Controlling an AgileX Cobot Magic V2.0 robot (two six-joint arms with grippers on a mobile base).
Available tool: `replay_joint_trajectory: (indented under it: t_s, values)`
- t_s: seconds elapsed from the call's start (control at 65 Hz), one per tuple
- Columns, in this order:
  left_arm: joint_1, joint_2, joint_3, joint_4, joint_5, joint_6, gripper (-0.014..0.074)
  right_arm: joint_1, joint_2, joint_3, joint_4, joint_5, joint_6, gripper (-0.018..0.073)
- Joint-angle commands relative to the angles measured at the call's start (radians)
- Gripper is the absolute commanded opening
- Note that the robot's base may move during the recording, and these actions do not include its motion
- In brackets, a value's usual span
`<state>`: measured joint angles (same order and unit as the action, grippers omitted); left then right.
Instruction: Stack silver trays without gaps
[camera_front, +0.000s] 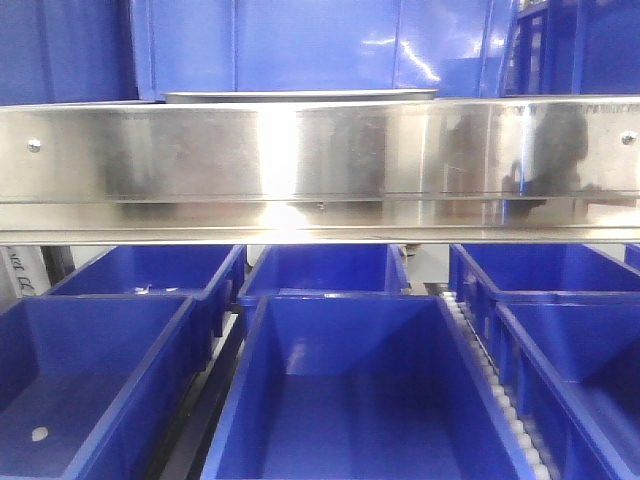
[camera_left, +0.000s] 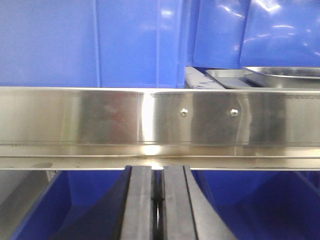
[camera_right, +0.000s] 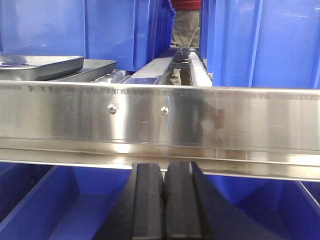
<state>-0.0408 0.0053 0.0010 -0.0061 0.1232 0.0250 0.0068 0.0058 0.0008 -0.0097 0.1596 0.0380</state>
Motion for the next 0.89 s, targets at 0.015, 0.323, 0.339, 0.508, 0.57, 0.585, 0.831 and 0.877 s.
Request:
replay_joint_trajectory:
  t_s: [0.015, 0.323, 0.339, 0.508, 0.57, 0.585, 0.831, 0.877]
  values:
    - [-0.008, -0.005, -0.001, -0.001, -0.044, -0.008, 0.0012, -0.003, -0.006, -0.001, 0.001, -0.011, -0.003, -0.0081]
    - [-0.006, -0.005, -0.001, -0.008, -0.060, -0.008, 0.0012, -0.003, -0.006, -0.001, 0.001, -0.011, -0.003, -0.0081]
    - [-0.006, -0.005, -0.001, -0.008, -0.060, -0.008, 0.0012, -0.003, -0.006, -0.001, 0.001, -0.011, -0.003, -0.0081]
    - [-0.006, -0.005, -0.001, -0.008, -0.060, -0.008, 0.0012, -0.003, -0.006, -0.001, 0.001, -0.011, -0.003, -0.0081]
    - [-0.006, -0.005, -0.001, -0.008, -0.060, -0.008, 0.0012, -0.003, -0.006, -0.001, 0.001, -0.011, -0.003, -0.0081]
    - [-0.006, -0.005, -0.001, -0.008, -0.060, -0.008, 0.0012, -0.003, -0.006, -0.001, 0.001, -0.011, -0.003, -0.0081]
    - [-0.006, -0.005, -0.001, -0.008, -0.060, -0.008, 0.0012, -0.003, -0.006, -0.001, 0.001, -0.011, -0.003, -0.0081]
    - [-0.006, -0.005, -0.001, -0.008, -0.060, -0.008, 0.0012, -0.003, -0.006, -0.001, 0.001, -0.011, -0.003, -0.0081]
